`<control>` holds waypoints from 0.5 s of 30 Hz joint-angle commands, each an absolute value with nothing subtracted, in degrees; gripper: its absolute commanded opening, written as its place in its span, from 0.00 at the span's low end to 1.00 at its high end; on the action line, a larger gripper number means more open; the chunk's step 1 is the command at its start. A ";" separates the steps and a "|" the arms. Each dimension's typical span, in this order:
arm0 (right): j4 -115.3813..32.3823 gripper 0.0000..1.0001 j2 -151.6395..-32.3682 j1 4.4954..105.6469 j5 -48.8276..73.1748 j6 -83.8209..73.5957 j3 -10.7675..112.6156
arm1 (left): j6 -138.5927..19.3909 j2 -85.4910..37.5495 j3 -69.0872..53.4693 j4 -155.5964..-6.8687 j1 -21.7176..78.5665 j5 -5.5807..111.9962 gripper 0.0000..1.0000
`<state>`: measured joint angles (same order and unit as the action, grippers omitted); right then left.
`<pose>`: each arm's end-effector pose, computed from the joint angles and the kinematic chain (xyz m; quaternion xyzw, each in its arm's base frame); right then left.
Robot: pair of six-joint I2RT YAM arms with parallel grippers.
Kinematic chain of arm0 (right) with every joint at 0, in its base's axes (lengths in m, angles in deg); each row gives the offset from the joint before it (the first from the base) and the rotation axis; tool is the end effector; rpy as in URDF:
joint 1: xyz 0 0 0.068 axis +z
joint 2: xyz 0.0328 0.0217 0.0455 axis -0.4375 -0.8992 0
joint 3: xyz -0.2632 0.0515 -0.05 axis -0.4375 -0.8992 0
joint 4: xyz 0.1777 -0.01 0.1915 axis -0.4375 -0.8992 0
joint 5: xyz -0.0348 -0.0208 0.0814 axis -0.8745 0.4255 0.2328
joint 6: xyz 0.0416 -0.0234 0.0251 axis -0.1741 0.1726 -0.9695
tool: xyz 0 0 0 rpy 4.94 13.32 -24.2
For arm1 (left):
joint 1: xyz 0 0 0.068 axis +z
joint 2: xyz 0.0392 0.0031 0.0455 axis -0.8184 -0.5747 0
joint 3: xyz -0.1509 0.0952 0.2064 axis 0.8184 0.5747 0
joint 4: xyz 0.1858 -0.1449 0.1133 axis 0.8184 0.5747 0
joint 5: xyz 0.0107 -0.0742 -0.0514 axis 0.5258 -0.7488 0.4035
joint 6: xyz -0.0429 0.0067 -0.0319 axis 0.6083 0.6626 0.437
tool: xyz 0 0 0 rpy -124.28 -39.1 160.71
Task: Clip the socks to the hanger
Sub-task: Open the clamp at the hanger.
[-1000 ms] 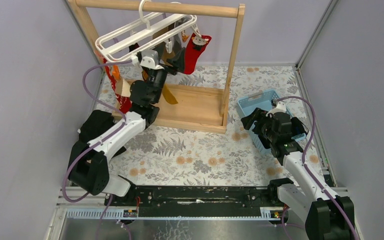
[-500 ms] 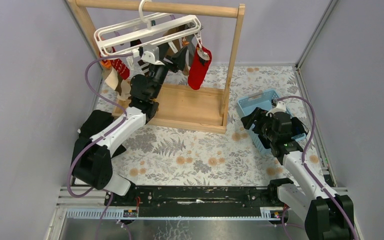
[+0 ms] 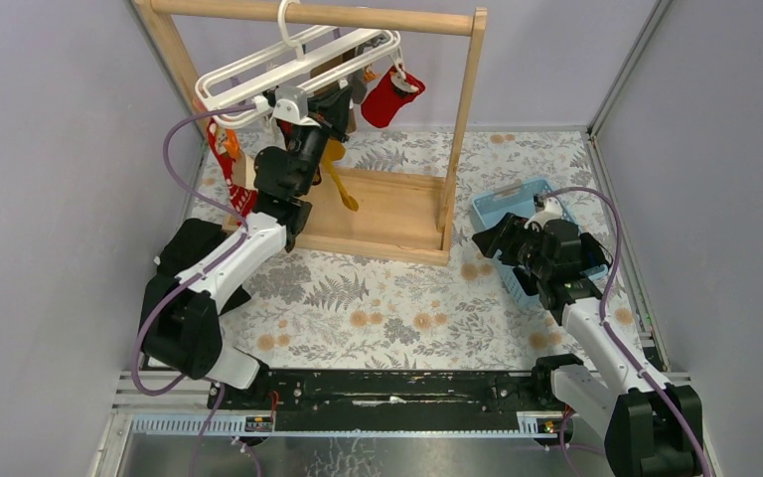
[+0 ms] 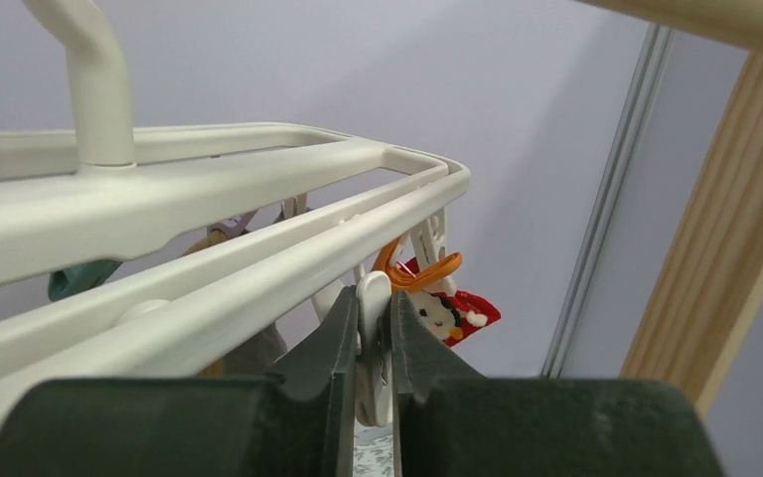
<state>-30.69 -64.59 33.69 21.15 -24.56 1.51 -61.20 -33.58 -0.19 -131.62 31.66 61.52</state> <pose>0.2087 0.0385 0.2345 0.0436 0.8000 0.2829 0.5273 0.3128 -0.1344 0.4052 0.0557 0.4814 -0.2500 0.8383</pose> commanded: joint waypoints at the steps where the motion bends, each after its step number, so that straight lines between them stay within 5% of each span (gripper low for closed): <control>1: -27.08 0.69 -63.93 34.12 31.04 -24.65 9.46 | -58.98 -30.12 -0.24 -129.29 31.81 59.92 0.03; 9: -33.06 0.71 -74.53 50.66 28.04 -16.60 33.51 | -51.43 -27.61 -4.26 -119.49 31.80 56.36 0.00; 15: -24.75 0.69 -84.37 53.75 31.91 -19.22 43.73 | -44.87 -27.84 -12.46 -103.34 31.81 58.09 0.00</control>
